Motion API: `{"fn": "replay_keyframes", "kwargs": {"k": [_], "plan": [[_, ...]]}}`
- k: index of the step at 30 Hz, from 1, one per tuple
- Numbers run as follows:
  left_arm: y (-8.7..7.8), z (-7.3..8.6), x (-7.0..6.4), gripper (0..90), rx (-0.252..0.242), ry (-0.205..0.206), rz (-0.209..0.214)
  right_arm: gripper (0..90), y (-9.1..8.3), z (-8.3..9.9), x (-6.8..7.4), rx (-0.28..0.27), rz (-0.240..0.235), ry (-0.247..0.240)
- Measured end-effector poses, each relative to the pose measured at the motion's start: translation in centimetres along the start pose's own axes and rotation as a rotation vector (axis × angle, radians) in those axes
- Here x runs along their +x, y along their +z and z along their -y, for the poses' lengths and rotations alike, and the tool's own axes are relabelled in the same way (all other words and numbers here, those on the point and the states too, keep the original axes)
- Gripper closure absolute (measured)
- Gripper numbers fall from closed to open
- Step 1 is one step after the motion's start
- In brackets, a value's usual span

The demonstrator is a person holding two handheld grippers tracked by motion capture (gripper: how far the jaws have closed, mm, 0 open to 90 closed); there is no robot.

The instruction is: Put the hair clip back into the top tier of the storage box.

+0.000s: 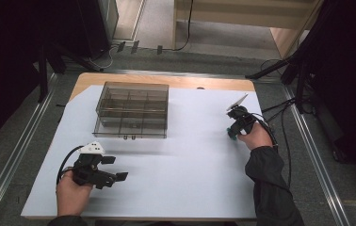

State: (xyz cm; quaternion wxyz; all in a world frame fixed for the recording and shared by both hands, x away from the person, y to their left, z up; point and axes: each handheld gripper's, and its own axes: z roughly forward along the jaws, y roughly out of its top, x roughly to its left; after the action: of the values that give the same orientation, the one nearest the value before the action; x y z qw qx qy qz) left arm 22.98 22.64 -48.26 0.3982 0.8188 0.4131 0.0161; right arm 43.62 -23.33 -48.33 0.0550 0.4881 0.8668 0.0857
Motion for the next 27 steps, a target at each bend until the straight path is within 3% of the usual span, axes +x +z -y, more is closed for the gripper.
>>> {"fn": "replay_keyframes", "kwargs": {"k": [12,14,19,27], "plan": [[0.0,0.1,0.0,16.4,0.002,-0.001,-0.005,77.9,-0.1,0.0,-0.3,-0.014,-0.027,0.015],[0.0,0.1,0.0,16.4,0.0,-0.006,-0.001,77.9,-0.2,0.0,-0.3,-0.03,-0.055,0.007],[-0.1,0.1,0.1,16.4,0.003,-0.006,0.001,77.8,-0.4,-0.1,0.0,-0.031,-0.05,-0.001],[-0.1,0.1,0.1,16.4,0.002,-0.005,0.001,77.8,-1.7,-0.2,0.7,-0.101,-0.082,-0.02]]}}
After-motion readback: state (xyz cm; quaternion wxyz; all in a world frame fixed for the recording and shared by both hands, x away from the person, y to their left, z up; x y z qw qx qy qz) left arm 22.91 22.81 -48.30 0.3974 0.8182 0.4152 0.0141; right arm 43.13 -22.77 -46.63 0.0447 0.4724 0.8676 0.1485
